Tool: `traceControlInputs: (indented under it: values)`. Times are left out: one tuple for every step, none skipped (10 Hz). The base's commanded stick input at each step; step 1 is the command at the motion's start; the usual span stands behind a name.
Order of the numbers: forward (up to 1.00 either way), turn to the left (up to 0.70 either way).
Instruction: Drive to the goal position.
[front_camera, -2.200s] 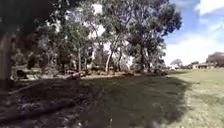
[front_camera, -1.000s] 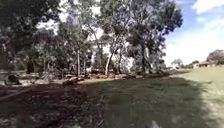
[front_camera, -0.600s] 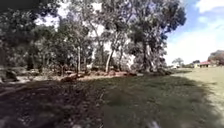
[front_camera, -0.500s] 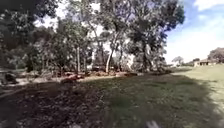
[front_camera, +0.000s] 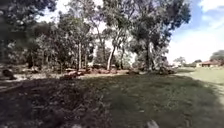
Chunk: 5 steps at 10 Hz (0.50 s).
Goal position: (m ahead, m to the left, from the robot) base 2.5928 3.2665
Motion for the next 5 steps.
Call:
traceControlInputs:
  values:
    - [0.50, 0.00]
    - [0.50, 0.00]
    - [0.50, 0.00]
    - [0.21, 0.00]
    - [0.00, 0.00]
